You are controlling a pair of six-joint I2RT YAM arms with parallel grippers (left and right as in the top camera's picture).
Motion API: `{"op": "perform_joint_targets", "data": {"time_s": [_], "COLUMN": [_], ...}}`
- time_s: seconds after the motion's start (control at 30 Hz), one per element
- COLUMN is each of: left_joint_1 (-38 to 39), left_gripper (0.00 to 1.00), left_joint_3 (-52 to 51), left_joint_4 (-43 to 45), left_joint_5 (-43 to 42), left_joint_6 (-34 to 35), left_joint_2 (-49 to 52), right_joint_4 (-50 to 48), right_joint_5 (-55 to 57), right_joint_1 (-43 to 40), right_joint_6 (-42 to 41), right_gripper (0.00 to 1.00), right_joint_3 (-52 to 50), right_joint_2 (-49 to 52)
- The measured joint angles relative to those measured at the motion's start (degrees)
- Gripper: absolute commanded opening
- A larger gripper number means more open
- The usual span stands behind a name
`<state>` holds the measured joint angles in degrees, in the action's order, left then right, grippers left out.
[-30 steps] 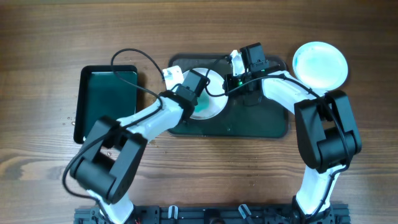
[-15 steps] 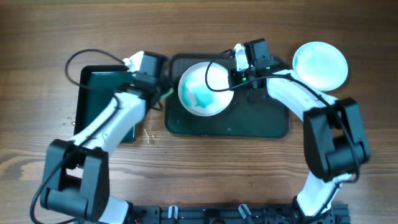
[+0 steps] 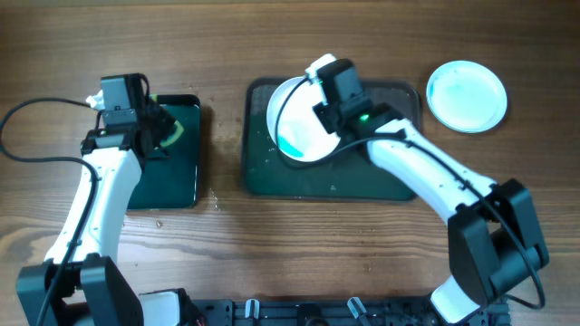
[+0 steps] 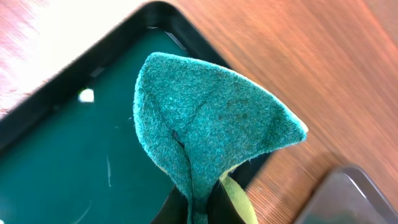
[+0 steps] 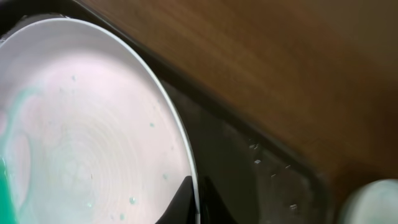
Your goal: Clean dirty plates on tray and stack at the side
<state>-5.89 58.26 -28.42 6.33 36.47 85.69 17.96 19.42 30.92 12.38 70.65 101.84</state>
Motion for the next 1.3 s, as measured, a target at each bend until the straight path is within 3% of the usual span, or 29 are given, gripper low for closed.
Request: {"op": "perform_joint_targets", "data": {"time_s": [0.33, 0.53, 0.7, 0.8, 1.03, 1.2, 1.3], "left_joint_1": [-0.9, -0.9, -0.9, -0.9, -0.9, -0.9, -0.9], "left_gripper": [0.04, 0.04, 0.12, 0.27, 0.38, 0.79, 0.96], "left_joint_3": [-4.3, -4.3, -4.4, -4.4, -4.4, -4.4, -4.4], "left_joint_4": [5.5, 6.6, 6.9, 7.0, 7.3, 6.0, 5.4], "left_joint_5": [0.0, 1.2, 1.4, 1.5, 1.7, 1.8, 1.9], "left_joint_6": [-0.5, -0.5, -0.8, -1.1, -1.3, -1.6, -1.7], "left_joint_2": [9.9, 12.7, 12.9, 12.9, 12.9, 11.6, 10.0], "right_joint_4": [-10.6, -18.3, -26.2, -30.4, -32.0, -32.2, -32.1], "right_joint_5": [27.7, 37.8, 42.8, 45.1, 47.3, 48.0, 48.5], "right_joint_1": [11.6, 15.7, 18.2, 19.4, 20.0, 20.1, 20.1], "right_joint_6": [24.2, 38.7, 49.9, 56.4, 63.9, 65.4, 65.7], "right_gripper": [0.04, 0.04, 0.04, 0.04, 0.04, 0.04, 0.04], "right_joint_3": [0.0, 0.0, 0.0, 0.0, 0.0, 0.0, 0.0], "right_joint_2": [-0.4, -0.4, -0.4, -0.4, -0.4, -0.4, -0.4]}}
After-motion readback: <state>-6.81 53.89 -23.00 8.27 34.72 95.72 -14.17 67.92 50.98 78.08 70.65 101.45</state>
